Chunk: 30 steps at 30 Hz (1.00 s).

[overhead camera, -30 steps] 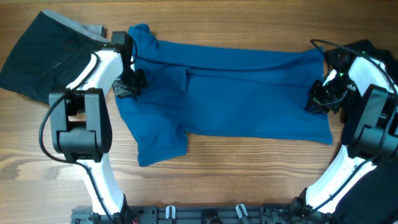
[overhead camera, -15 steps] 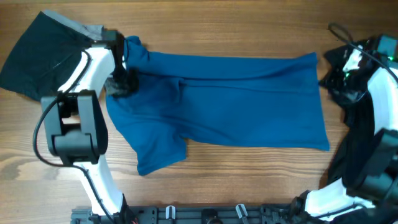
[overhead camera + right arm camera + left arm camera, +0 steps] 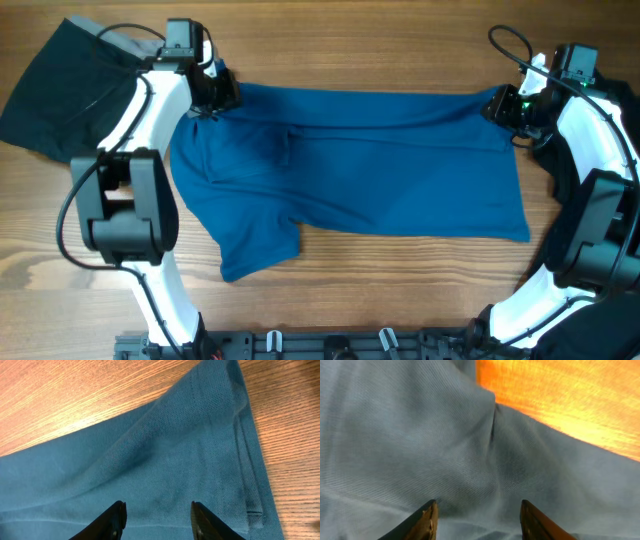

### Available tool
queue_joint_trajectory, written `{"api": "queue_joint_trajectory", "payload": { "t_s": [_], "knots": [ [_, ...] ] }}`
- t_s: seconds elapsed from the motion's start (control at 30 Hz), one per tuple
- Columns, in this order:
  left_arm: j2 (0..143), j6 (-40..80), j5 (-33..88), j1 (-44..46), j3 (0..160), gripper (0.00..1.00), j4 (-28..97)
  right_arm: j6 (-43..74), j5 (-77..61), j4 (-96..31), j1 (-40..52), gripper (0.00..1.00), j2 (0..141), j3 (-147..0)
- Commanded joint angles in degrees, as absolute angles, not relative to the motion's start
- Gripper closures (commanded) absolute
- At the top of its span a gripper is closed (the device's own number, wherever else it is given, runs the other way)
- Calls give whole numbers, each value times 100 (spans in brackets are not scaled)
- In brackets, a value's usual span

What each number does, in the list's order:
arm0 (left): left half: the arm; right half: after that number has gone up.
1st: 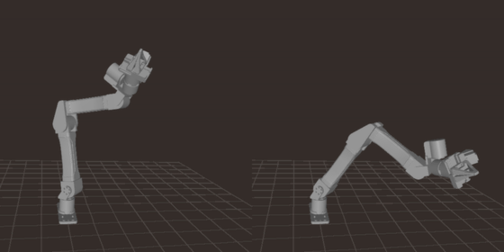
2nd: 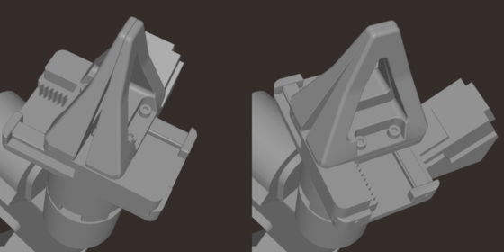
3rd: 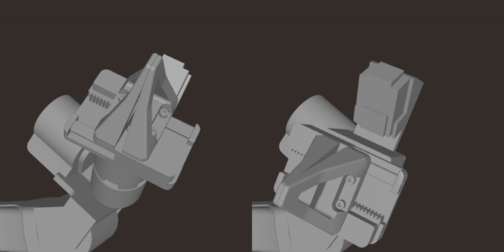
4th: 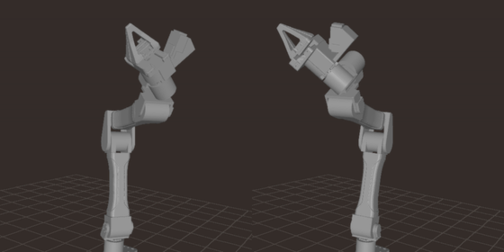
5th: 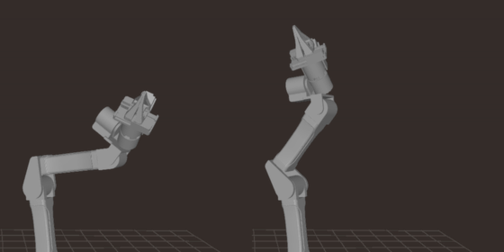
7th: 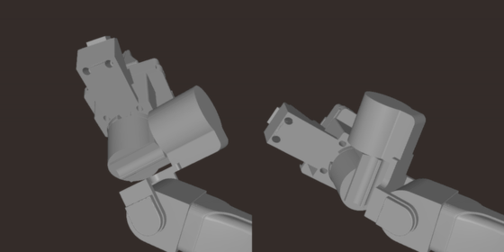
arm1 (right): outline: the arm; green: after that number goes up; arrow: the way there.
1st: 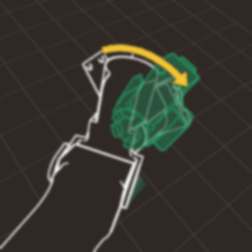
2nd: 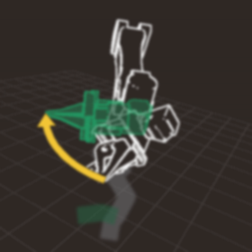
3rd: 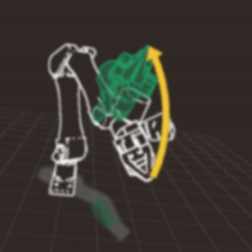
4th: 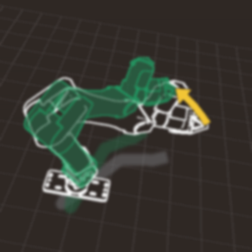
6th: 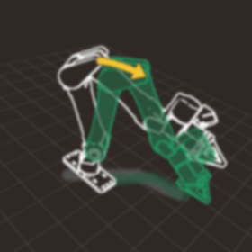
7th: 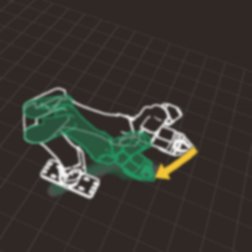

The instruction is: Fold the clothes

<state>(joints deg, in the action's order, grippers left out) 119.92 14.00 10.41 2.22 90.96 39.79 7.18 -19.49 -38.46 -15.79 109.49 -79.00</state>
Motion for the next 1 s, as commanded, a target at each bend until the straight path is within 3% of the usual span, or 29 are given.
{"api": "queue_joint_trajectory", "payload": {
  "t_s": [0.0,0.07,0.17,0.27,0.5,0.83,0.9,0.97],
  "knots": [
    [12287,1269,1114,283,9118,46,3953,600,-2016,-3815,-1579,55,11028,-7915],
    [12322,1286,1111,303,9118,48,3837,600,-2018,-3811,-1579,55,11028,-7915],
    [12387,1424,1140,362,9118,65,3632,604,-2018,-3811,-1579,55,11028,-7915],
    [12348,1365,1219,386,9122,53,4165,598,-2016,-3883,-1581,55,11028,-7915],
    [11795,1376,1221,429,9356,49,4458,602,-2018,-3909,-1579,55,11028,-7915],
    [12582,1549,1194,663,9268,49,4064,611,-2018,-3994,-1579,55,11028,-7915],
    [12580,1629,1199,663,9268,61,3837,613,-2018,-3997,-1581,54,11028,-7915],
    [12580,1820,1221,663,9268,83,3695,609,-2016,-4007,-1581,55,11028,-7915]
  ]
}}
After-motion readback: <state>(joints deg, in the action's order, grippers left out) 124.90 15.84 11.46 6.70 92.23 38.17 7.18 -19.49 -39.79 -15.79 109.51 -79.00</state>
